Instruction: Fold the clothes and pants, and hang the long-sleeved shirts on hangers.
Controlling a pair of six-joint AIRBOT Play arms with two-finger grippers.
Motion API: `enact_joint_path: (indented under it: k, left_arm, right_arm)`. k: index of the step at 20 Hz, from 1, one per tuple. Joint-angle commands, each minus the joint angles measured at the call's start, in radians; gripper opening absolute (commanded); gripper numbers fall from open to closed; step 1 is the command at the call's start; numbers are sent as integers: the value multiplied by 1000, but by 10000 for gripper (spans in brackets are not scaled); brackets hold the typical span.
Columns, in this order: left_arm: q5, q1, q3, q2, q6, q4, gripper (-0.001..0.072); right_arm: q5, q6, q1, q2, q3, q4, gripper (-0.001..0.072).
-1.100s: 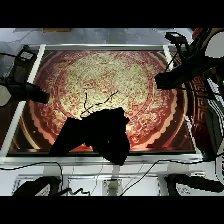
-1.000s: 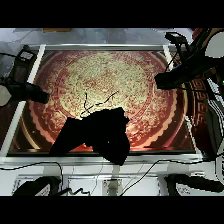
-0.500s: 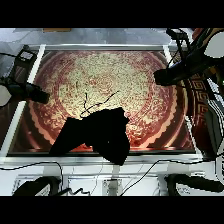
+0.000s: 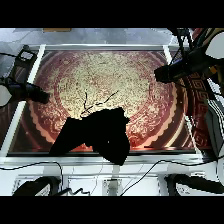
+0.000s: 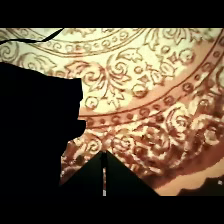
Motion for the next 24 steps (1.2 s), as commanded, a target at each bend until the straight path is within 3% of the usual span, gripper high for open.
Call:
enact_joint_path:
  k: [1, 6, 9, 10, 12, 13, 14, 15, 16, 17, 20, 24]
  left_arm:
    - [0, 1, 1, -1, 0, -4, 10]
    - [-63, 1, 1, -1, -1, -39, 10]
    - [-76, 1, 1, -1, -1, -97, 10]
    - [-76, 1, 1, -1, -1, -109, 11]
    - [-76, 1, 1, -1, 0, -112, 34]
    - [-75, 1, 1, -1, 0, -112, 199]
    - [-71, 1, 1, -1, 0, -112, 452]
    - [-66, 1, 1, -1, 0, -113, 628]
    - [-64, 0, 1, -1, 0, -113, 663]
    - [-64, 0, 1, -1, 0, -112, 663]
    - [-64, 0, 1, -1, -1, -112, 663]
    - [-64, 0, 1, -2, -1, -113, 663]
  right_arm:
    - [-10, -121, 0, 88, -107, 118, 19]
    - [-53, -258, 2, 341, -632, 388, 19]
    - [-223, -261, 2, 389, -949, 550, 44]
    - [-305, -261, 2, 386, -1034, 600, 116]
    - [-472, -263, 17, 363, -1175, 681, 393]
    - [-536, -264, 36, 341, -1218, 708, 394]
    - [-574, -264, 57, 313, -1238, 739, 395]
    - [-598, -264, 83, 275, -1239, 774, 417]
    - [-623, -265, 105, 238, -1236, 809, 502]
    - [-661, -266, 127, 199, -1236, 843, 529]
    - [-700, -274, 159, 94, -1236, 925, 529]
    - [-681, -387, 159, 23, -1236, 1102, 528]
